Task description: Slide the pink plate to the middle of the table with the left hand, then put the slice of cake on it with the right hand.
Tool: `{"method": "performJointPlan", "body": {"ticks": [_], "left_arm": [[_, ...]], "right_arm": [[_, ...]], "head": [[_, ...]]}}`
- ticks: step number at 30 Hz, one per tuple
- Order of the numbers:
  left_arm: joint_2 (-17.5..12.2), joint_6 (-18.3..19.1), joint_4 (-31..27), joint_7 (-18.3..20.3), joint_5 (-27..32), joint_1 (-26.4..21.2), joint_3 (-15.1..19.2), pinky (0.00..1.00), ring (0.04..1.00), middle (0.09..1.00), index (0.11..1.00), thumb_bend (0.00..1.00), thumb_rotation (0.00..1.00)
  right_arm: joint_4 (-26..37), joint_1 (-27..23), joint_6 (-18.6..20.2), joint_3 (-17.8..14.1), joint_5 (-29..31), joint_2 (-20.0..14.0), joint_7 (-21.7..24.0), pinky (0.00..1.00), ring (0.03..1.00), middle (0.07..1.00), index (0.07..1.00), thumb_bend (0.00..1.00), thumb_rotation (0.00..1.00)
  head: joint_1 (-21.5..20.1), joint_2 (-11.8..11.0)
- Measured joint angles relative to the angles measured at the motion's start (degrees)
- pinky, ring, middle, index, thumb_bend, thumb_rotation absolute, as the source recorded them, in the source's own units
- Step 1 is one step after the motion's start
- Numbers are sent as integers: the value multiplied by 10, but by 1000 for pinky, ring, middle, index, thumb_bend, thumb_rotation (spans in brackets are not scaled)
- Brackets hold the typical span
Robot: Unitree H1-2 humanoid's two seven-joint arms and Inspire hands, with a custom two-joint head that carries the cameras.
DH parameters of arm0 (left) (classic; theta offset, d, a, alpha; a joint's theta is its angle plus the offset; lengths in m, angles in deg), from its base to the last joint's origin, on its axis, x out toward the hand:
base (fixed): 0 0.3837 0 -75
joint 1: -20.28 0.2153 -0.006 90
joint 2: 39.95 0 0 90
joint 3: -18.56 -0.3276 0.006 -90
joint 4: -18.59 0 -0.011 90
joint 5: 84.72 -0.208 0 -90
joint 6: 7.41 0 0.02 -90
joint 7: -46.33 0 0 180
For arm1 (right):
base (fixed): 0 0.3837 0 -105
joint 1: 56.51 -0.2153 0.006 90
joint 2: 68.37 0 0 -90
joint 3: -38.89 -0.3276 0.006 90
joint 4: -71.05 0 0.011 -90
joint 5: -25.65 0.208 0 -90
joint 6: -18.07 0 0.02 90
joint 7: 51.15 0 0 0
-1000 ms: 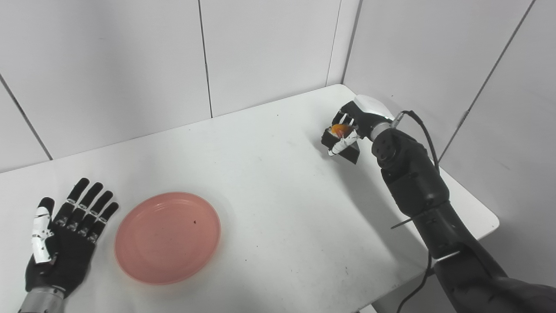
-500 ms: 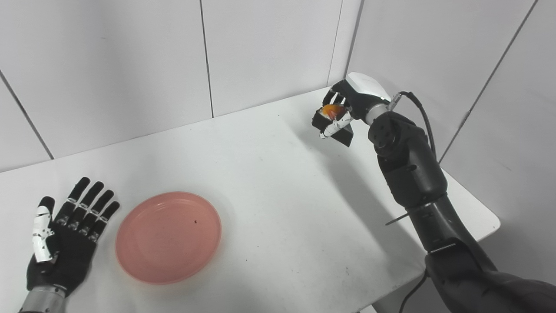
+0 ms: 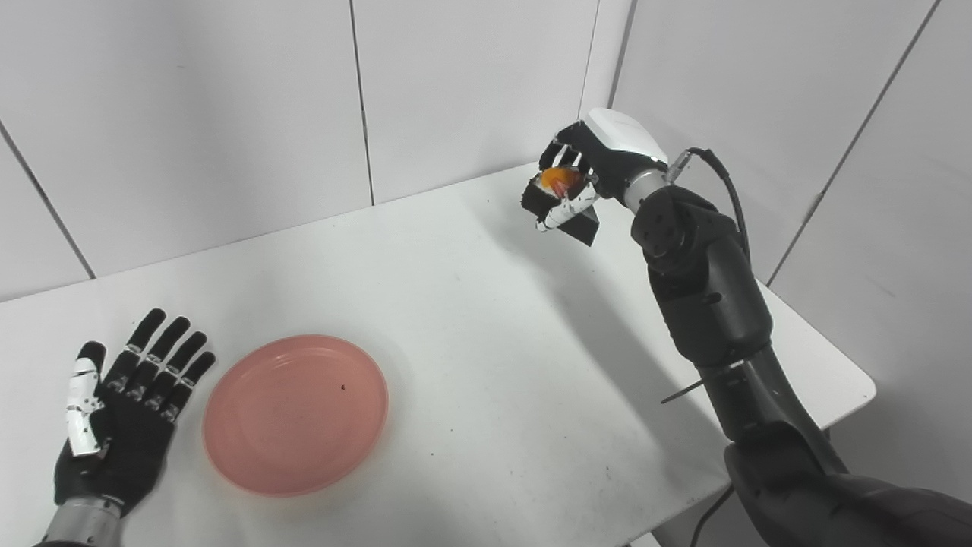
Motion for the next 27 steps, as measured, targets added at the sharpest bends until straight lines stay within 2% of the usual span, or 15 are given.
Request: {"method": "performJointPlan", "body": {"ticks": [12, 13, 17, 27], "left_arm": [[11, -1, -9, -8, -11, 4, -13, 900, 891, 904, 894, 428, 1000], [15, -1, -9, -9, -11, 4, -13, 904, 892, 906, 896, 430, 1000], [22, -4, -10, -10, -17, 6, -18, 899, 888, 902, 895, 429, 1000], [35, -4, -27, -32, -36, 12, -23, 881, 882, 896, 888, 434, 1000]], "right_arm": [[22, -4, 0, 36, 9, 2, 9, 355, 432, 445, 544, 515, 0], [22, -6, 0, 39, 11, 3, 9, 353, 429, 445, 544, 515, 0], [26, -12, 0, 57, 24, 6, 9, 356, 430, 446, 544, 515, 0], [44, -17, 0, 89, 33, 14, 8, 357, 430, 451, 541, 515, 0]], "head": [[26, -2], [39, -3], [50, -4], [76, -11]]}}
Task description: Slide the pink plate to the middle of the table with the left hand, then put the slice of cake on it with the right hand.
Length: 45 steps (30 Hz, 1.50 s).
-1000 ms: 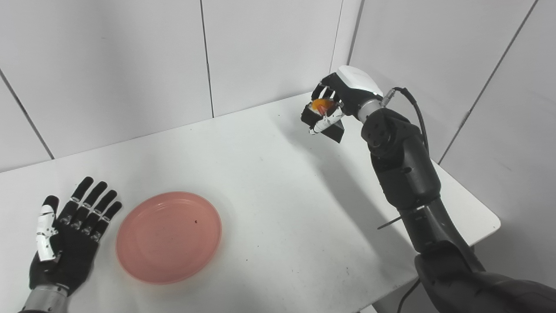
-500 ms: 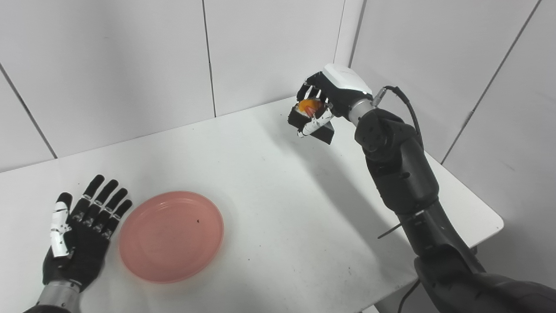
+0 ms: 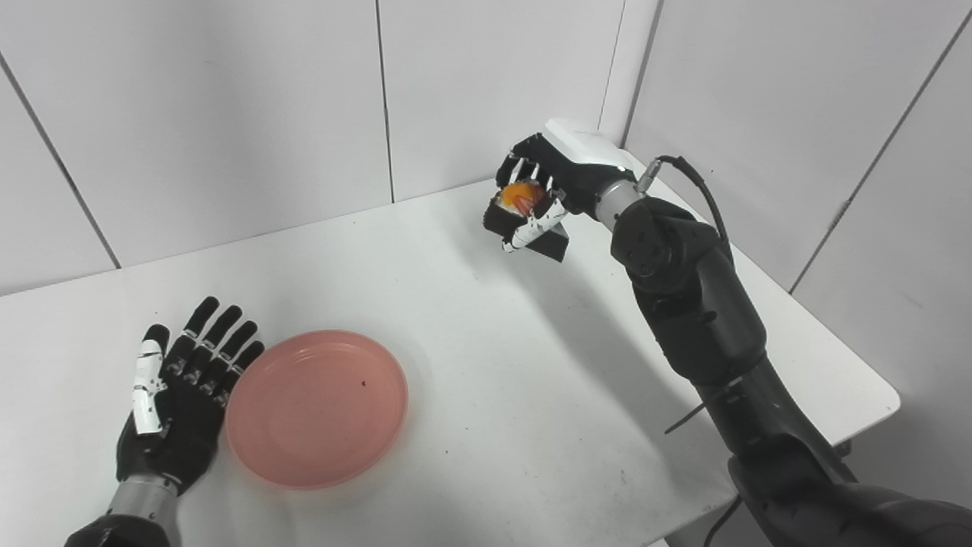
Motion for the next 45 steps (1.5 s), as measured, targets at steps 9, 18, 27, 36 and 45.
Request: {"method": "performJointPlan", "body": {"ticks": [9, 18, 27, 36, 45], "left_arm": [[9, -6, 5, -2, -11, -3, -7, 882, 883, 897, 897, 449, 1000], [31, -21, 18, -11, -27, -7, -15, 877, 877, 890, 890, 434, 1000], [59, -23, 19, -39, -51, -11, -24, 862, 866, 878, 876, 415, 1000], [74, -23, 20, -56, -64, -16, -29, 854, 866, 881, 877, 420, 1000], [86, -23, 24, -67, -75, -21, -29, 854, 864, 879, 878, 428, 1000]], "right_arm": [[19, -7, 0, 43, 14, 9, 0, 373, 441, 452, 541, 515, 0], [37, -16, -1, 77, 24, 10, 0, 336, 411, 441, 546, 514, 0], [54, -24, -5, 105, 40, 10, 1, 347, 415, 444, 537, 516, 0], [60, -34, -23, 125, 60, 10, 1, 349, 360, 486, 571, 501, 0], [63, -37, -27, 149, 66, 14, 1, 365, 362, 489, 572, 502, 0]], "head": [[41, -8], [101, -10], [169, 3], [203, 11], [213, 20]]}}
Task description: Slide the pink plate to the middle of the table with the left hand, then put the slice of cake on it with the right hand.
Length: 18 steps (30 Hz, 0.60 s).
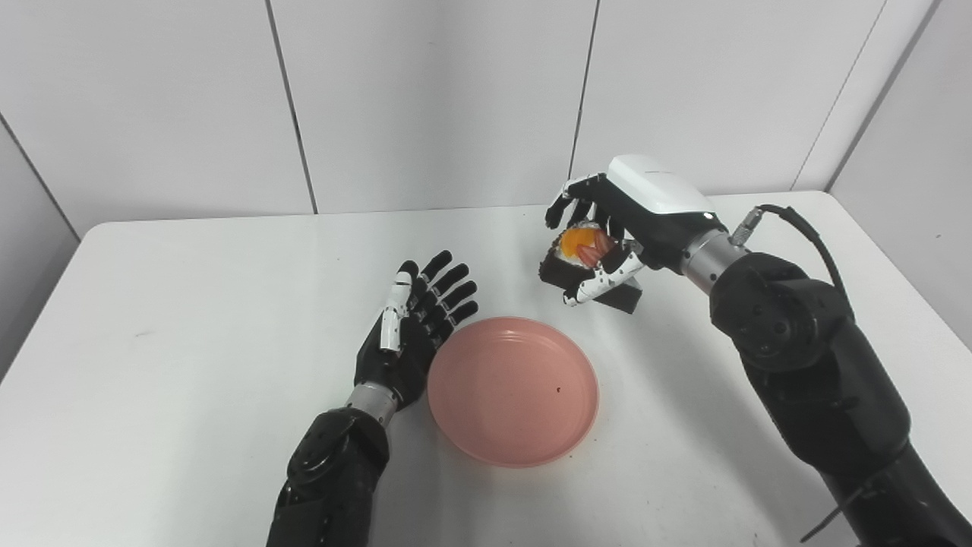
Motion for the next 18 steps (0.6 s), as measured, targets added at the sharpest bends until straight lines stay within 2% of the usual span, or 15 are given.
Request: {"method": "performJointPlan", "body": {"ticks": [2, 10, 16, 18], "left_arm": [[1, 0, -1, -4, -1, 0, -1, 849, 858, 872, 870, 438, 1000], [4, 1, -6, -8, -10, 3, -6, 861, 866, 881, 878, 433, 1000], [4, 5, -9, -8, -9, 3, -5, 860, 866, 880, 876, 435, 1000], [4, 6, -10, -8, -9, 3, -5, 854, 864, 880, 877, 431, 1000]], "right_arm": [[3, 0, 0, 4, 0, 0, 0, 344, 352, 478, 570, 502, 0], [11, 0, -11, 19, 1, 5, 0, 406, 386, 506, 528, 511, 0], [5, 1, -18, 25, 3, 14, 0, 388, 373, 504, 557, 505, 0], [3, 3, -19, 25, 3, 14, 0, 388, 373, 503, 558, 505, 0]], "head": [[4, -4], [-8, 4], [-11, 6], [-22, 13]]}}
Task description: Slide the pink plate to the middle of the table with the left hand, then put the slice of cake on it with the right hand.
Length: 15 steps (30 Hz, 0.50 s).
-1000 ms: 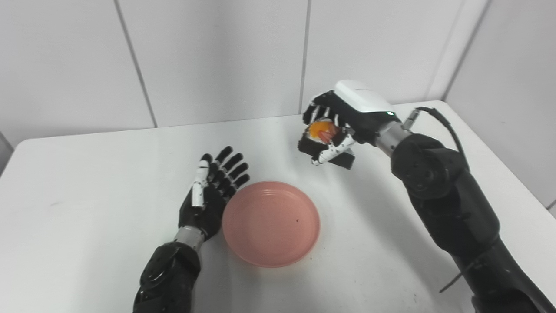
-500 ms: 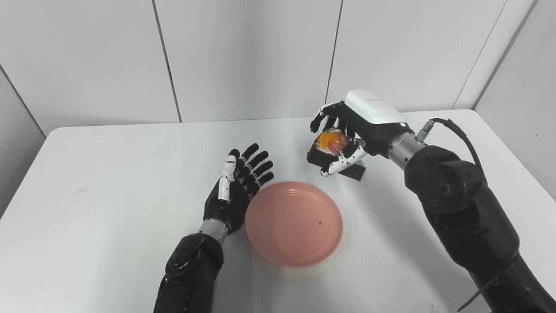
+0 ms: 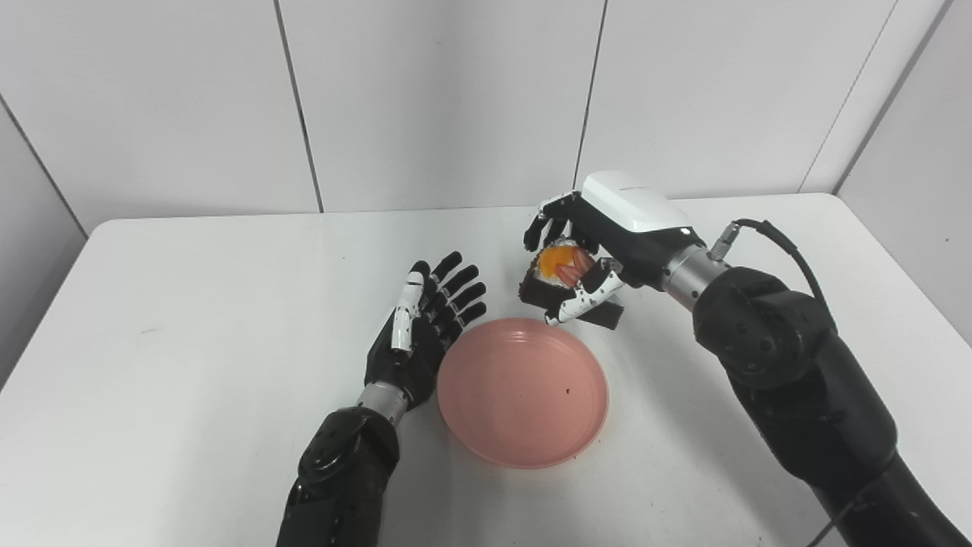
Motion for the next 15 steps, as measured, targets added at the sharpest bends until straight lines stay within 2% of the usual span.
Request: {"method": "performJointPlan", "body": {"ticks": [4, 6, 11, 13, 15], "left_arm": [[-1, 3, -4, 0, 0, 2, 1, 849, 859, 875, 872, 428, 1000], [-1, 3, -4, 0, 0, 1, 1, 851, 859, 873, 870, 427, 1000], [-1, 7, -7, 0, 0, 1, 2, 851, 860, 873, 868, 429, 1000], [-1, 9, -7, 0, 0, 1, 2, 850, 861, 874, 869, 432, 1000], [-1, 14, -10, 0, 0, 1, 3, 854, 864, 877, 872, 434, 1000]], "right_arm": [[-3, 5, -1, 4, 0, 1, 0, 352, 360, 488, 568, 502, 0], [-5, 7, -2, 6, 2, 3, 0, 341, 356, 482, 574, 501, 0], [-10, 10, -10, 19, -2, 6, 0, 320, 353, 475, 576, 501, 0], [-13, 10, -14, 25, -5, 7, -1, 361, 390, 502, 541, 509, 0], [-19, 12, -23, 33, -11, 7, -1, 366, 385, 499, 547, 508, 0]], "head": [[0, 0], [-4, 13], [-11, 19], [-10, 22], [-12, 26]]}}
